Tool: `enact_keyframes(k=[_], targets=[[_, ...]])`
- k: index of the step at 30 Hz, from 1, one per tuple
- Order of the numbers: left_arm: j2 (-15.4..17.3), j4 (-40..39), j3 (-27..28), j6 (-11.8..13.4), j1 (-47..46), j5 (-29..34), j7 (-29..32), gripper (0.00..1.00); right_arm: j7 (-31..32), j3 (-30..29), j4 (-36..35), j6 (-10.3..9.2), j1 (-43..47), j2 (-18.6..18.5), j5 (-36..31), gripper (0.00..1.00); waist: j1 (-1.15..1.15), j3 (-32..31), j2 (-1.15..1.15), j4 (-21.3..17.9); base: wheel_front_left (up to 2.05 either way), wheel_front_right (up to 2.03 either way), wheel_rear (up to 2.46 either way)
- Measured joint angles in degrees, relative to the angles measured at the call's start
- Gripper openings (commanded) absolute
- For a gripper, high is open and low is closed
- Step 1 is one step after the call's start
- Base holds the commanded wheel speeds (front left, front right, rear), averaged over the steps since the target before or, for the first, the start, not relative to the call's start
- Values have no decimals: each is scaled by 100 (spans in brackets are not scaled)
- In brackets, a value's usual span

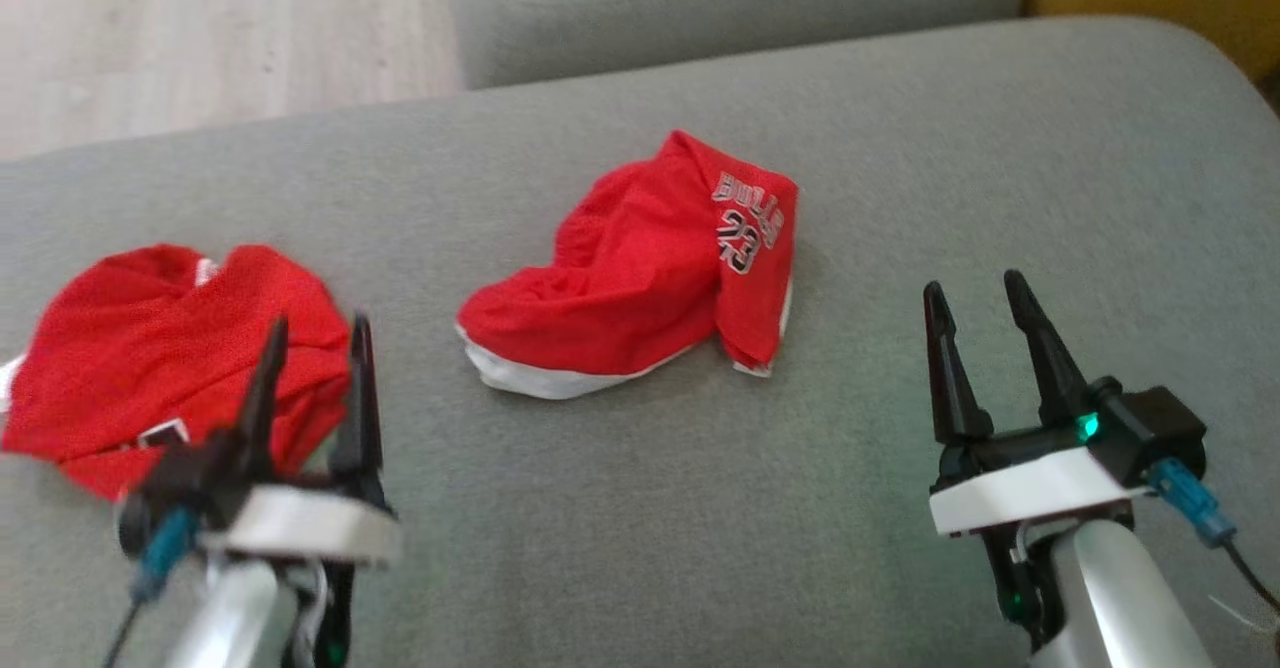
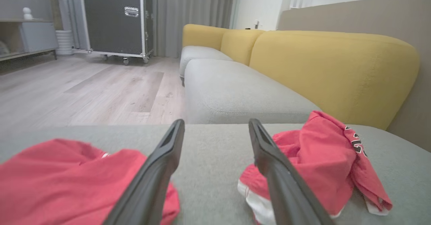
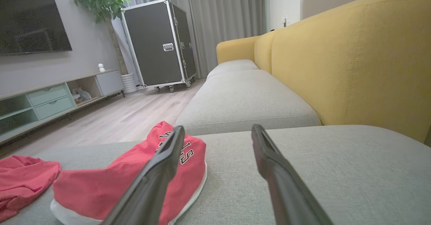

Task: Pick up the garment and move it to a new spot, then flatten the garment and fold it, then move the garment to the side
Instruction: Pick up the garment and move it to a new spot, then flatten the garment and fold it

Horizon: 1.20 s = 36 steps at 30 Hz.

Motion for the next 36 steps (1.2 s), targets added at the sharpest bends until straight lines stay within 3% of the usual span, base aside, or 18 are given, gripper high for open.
enact_keyframes(k=[5, 20, 25, 27, 36], targets=[[-175, -210, 188, -3, 626, 230, 1, 100, 0, 43, 66, 0, 120, 2, -32, 100, 0, -178, 0, 195, 0, 0, 0], [-458, -371, 355, -224, 541, 577, 0, 100, -1, 85, 264, 0, 65, 1, -298, 100, 2, 16, 0, 324, 0, 0, 0], [-483, -344, 352, -258, 413, 613, 0, 100, 0, 125, 961, 0, -243, 0, -558, 100, 2, 141, 0, 483, 0, 0, 0], [-525, -282, 324, -281, 344, 614, 0, 100, 2, 48, 1652, 0, -549, 1, -750, 100, 2, 221, 0, 606, 0, 0, 0], [-616, -175, 252, -330, 209, 656, 0, 100, 172, -98, 2920, 0, -1305, -7, -675, 100, 2, 415, 0, 940, 0, 0, 0]])
